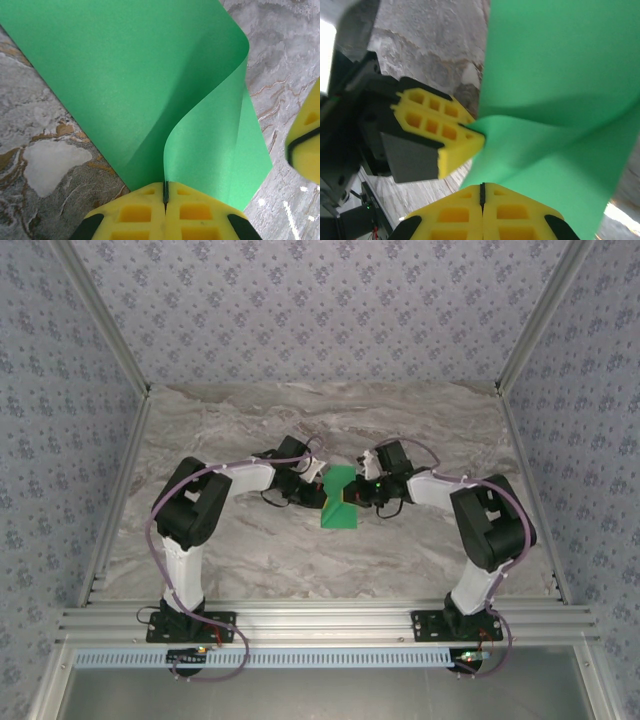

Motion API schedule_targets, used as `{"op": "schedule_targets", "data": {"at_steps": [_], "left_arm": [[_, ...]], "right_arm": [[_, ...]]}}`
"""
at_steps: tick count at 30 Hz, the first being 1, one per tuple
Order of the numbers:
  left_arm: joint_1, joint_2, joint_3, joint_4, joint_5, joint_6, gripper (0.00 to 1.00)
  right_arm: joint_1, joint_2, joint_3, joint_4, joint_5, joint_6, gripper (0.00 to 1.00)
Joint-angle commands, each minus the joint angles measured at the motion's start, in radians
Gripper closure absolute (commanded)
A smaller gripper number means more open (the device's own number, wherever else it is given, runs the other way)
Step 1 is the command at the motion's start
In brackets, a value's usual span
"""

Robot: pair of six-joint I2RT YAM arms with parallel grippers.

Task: Fold a paper plane with a square sheet of paper (fold left side to right side)
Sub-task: Fold the triangle a second time at the center of the table.

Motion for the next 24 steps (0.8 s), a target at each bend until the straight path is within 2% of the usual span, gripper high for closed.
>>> {"op": "schedule_targets", "data": {"at_steps": [1, 14, 24], "left_arm": [[0.002, 0.031, 0.024, -0.040, -0.021, 0.020, 0.98], [0.001, 0.029, 0.041, -0.060, -0.030, 0.028, 0.98], [0.001, 0.031, 0.041, -0.059, -0.039, 0.025, 0.98]], "right_arm": [[0.016, 0.045, 0.050, 0.023, -0.003, 0.021, 0.96], [0.028, 0.135, 0.128, -0.060, 0.044, -0.041, 0.96], [0.030, 0.146, 0.129, -0.101, 0.072, -0.074, 0.96]]}}
